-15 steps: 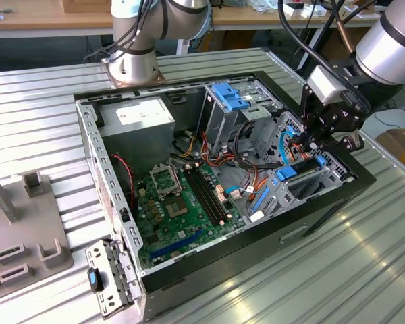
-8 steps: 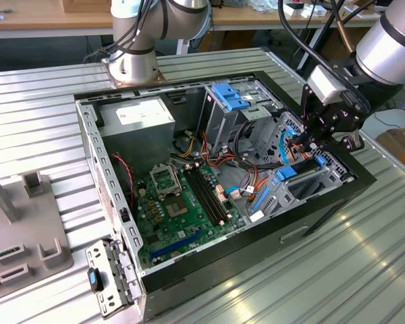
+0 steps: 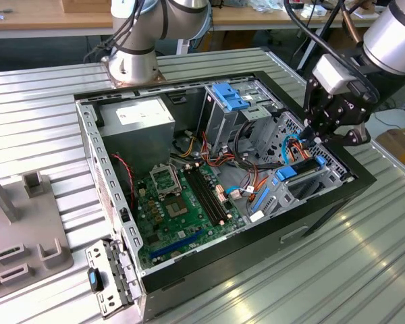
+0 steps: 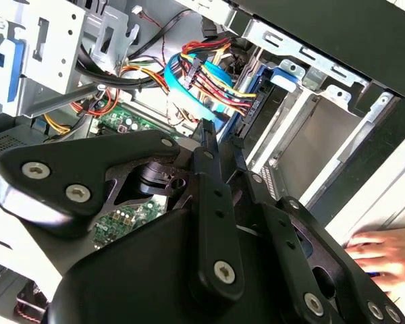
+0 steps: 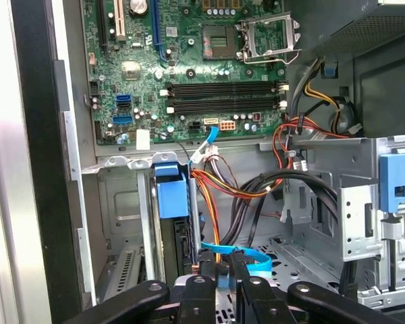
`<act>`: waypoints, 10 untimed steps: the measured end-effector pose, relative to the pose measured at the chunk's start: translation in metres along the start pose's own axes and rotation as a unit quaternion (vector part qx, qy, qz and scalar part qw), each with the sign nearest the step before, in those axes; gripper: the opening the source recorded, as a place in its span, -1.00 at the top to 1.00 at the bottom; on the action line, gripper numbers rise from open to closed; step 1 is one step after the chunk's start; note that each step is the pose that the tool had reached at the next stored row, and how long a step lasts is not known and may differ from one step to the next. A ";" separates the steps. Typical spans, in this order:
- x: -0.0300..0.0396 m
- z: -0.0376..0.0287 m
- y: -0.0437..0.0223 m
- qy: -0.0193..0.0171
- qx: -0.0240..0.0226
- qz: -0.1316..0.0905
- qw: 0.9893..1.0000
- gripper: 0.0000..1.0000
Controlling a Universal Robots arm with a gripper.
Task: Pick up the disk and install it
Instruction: 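Insert the second disk wire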
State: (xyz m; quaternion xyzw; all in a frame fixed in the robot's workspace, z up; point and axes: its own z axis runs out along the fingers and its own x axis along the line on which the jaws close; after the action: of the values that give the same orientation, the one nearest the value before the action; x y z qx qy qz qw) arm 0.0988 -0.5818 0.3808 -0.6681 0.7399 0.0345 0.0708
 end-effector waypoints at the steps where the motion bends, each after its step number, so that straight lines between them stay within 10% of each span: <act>1: -0.0002 -0.0014 -0.0001 0.000 0.000 0.000 1.000 0.53; 10: 0.0003 0.0109 -0.0118 0.000 -0.003 0.001 1.000 0.53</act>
State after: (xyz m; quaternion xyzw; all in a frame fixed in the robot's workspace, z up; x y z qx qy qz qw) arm 0.1112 -0.5817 0.3705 -0.6680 0.7402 0.0368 0.0682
